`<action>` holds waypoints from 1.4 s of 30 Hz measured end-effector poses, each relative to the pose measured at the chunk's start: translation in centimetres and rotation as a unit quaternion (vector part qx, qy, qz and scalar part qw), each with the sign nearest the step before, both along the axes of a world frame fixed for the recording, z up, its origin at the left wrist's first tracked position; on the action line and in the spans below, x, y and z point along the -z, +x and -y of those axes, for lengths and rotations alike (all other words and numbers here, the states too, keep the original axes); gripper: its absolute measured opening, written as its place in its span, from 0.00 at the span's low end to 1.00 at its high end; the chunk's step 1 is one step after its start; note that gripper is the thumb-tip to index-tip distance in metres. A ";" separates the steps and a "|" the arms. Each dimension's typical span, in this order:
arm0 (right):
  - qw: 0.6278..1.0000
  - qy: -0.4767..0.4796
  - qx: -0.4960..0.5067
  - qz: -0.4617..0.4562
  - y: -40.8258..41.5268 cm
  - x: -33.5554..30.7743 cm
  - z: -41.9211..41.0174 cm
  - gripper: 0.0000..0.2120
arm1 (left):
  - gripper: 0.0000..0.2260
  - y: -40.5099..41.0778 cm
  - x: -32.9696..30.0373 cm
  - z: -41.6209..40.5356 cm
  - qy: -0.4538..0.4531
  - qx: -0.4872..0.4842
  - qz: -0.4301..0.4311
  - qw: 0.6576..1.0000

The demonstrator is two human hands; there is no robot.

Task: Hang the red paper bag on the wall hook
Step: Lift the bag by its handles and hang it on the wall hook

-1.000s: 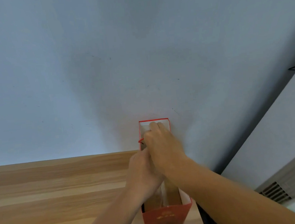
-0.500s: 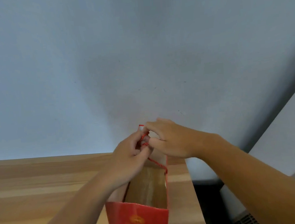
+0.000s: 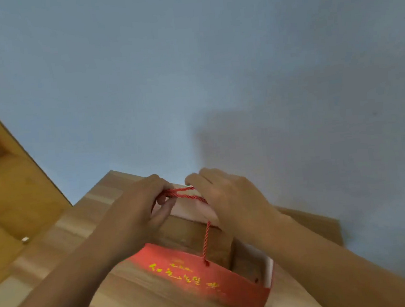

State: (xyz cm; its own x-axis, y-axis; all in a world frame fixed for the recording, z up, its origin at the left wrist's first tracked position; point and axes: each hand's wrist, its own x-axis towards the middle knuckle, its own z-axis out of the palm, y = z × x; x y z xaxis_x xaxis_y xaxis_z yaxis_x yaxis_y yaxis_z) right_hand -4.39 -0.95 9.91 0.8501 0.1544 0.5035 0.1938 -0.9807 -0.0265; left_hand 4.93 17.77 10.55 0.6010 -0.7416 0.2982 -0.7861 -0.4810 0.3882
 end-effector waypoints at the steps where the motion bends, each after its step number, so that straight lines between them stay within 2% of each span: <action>1: 1.000 -0.004 -0.015 0.003 0.9 0.2 -1.3 0.10 | 0.07 0.5 -0.3 -1.4 -0.002 -0.005 0.004 1.000; 4: 0.999 -0.015 -0.044 -0.005 3.3 0.6 -5.0 0.09 | 0.07 2.1 -0.6 -5.8 -0.008 -0.020 0.021 1.000; 7: 0.999 0.003 -0.035 -0.025 5.7 0.3 -8.8 0.10 | 0.07 3.8 -0.2 -9.9 -0.012 -0.056 0.042 0.998; 12: 0.998 0.019 -0.028 -0.045 10.7 0.6 -15.6 0.06 | 0.04 6.9 0.9 -16.6 -0.037 -0.115 0.070 0.990; 19: 0.994 0.066 -0.025 -0.086 17.2 0.0 -24.9 0.02 | 0.04 14.2 0.8 -26.1 -0.032 -0.107 0.096 0.989; 23: 0.988 0.098 -0.006 -0.118 20.1 -0.1 -29.2 0.10 | 0.05 18.2 0.9 -30.6 -0.035 -0.090 0.096 0.991; 31: 0.977 0.165 0.022 -0.129 26.9 -0.3 -37.3 0.11 | 0.05 26.1 1.9 -36.8 -0.075 -0.081 0.059 0.992; 35: 0.975 0.178 0.027 -0.129 31.7 0.0 -39.8 0.07 | 0.06 31.0 2.6 -39.1 -0.093 -0.080 0.043 0.992; 38: 0.973 0.191 0.021 -0.128 36.1 0.2 -41.0 0.13 | 0.06 35.3 2.9 -40.3 -0.100 -0.082 0.047 0.991; 42: 0.974 0.188 0.026 -0.124 42.7 0.7 -41.8 0.15 | 0.06 41.5 2.6 -41.6 -0.089 -0.073 0.057 0.992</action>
